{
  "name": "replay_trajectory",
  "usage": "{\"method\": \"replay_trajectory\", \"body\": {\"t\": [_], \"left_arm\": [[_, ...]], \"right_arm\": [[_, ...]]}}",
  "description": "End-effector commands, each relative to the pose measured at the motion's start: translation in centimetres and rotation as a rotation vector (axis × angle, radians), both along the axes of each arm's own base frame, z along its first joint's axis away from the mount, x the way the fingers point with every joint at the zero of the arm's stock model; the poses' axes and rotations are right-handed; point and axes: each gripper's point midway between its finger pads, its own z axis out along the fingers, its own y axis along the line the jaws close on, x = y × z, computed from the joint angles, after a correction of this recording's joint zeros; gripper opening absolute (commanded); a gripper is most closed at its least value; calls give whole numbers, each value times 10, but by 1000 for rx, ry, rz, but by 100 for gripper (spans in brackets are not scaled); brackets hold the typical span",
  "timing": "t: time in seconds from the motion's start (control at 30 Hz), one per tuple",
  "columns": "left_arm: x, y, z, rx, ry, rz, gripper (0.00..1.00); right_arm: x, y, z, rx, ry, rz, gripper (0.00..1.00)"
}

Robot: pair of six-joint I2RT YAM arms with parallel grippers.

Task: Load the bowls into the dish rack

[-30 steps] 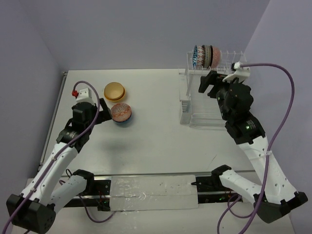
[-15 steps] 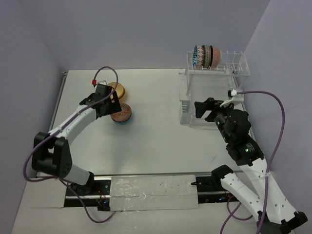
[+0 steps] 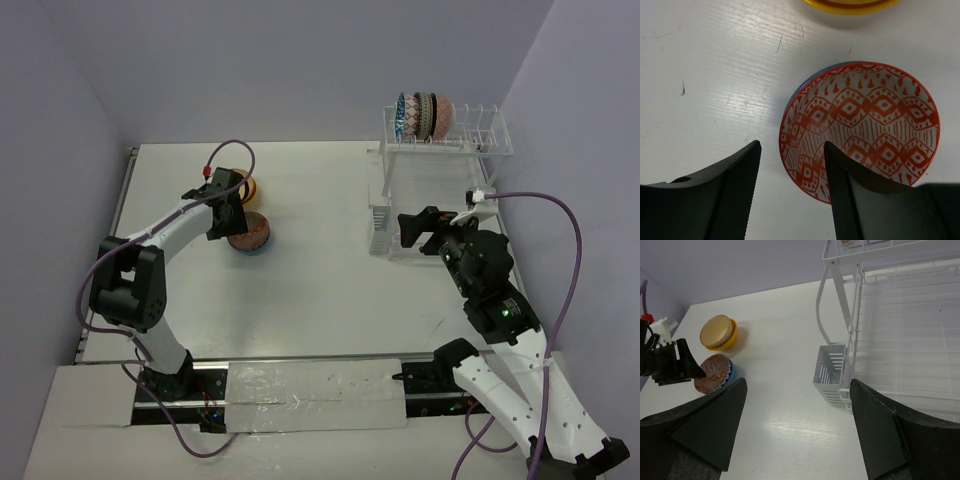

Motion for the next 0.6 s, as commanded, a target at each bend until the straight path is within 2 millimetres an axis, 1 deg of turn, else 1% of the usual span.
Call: {"method": "replay_trajectory", "body": {"t": [0.0, 0.03, 0.17, 0.23, 0.37, 0.5, 0.57], "left_arm": [[16, -5, 15, -16, -44, 12, 58], [17, -6, 13, -14, -35, 14, 57], [20, -7, 8, -14, -25, 9, 49], [19, -7, 3, -9, -13, 8, 47], [20, -8, 1, -12, -10, 9, 37], [20, -9, 1, -16, -3, 9, 36], [21, -9, 1, -13, -4, 11, 31]], "right_arm": [[2, 1, 12, 14, -48, 2, 91], [2, 2, 12, 15, -46, 3, 91], [1, -3, 13, 15, -53, -21, 91], [1, -3, 14, 14, -56, -19, 91], [2, -3, 12, 9, -51, -18, 91], [2, 0, 11, 9, -46, -7, 91], [2, -1, 10, 6, -47, -8, 91]]}}
